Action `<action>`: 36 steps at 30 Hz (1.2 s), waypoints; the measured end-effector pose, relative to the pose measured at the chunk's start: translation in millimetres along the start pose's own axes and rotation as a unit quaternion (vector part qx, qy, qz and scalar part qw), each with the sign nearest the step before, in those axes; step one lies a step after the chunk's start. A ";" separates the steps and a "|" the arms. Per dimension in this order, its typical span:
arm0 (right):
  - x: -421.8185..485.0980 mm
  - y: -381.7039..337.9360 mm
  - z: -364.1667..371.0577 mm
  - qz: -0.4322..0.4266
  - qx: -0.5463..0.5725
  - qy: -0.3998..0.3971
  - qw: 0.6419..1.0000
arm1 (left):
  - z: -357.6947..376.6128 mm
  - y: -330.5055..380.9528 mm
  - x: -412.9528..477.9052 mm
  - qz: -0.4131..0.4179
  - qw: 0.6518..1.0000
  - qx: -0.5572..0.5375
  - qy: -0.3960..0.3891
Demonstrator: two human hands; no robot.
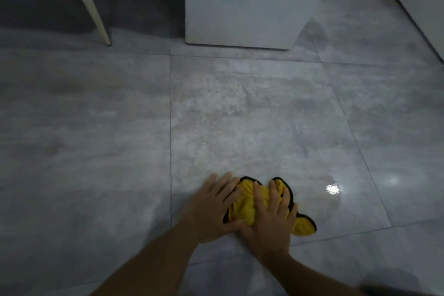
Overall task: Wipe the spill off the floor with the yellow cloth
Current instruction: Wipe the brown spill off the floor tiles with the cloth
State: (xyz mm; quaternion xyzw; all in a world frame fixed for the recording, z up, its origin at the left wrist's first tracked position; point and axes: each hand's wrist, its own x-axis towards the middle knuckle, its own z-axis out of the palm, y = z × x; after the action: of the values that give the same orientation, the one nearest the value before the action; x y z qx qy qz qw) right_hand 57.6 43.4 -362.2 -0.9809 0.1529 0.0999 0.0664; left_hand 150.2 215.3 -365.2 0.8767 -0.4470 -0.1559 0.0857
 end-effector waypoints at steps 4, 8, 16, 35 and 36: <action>4.4 -51.4 5.4 -0.069 -0.010 -0.011 0.997 | 2.5 -31.8 -49.9 -0.047 0.998 -0.023 0.027; 22.2 -114.6 7.5 -0.187 -0.011 -0.025 0.982 | -3.9 -69.6 -104.9 -0.140 0.987 -0.044 0.069; 32.2 -264.6 22.6 -0.372 -0.007 -0.054 0.927 | -7.6 -145.2 -229.5 -0.288 0.954 -0.021 0.084; 58.4 -360.9 40.1 -0.446 -0.009 -0.037 0.894 | -11.3 -196.5 -255.8 -0.451 0.888 -0.015 0.093; 67.5 -355.4 38.2 -0.429 -0.007 -0.034 0.903 | -15.6 -200.1 -242.3 -0.444 0.891 -0.008 0.092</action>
State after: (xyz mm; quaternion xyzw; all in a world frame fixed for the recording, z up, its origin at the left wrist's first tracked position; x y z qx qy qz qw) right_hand 225.2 365.8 -378.5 -0.9482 -0.2857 0.0959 0.1008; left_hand 173.4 529.1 -360.9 0.9935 0.0002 -0.0998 0.0548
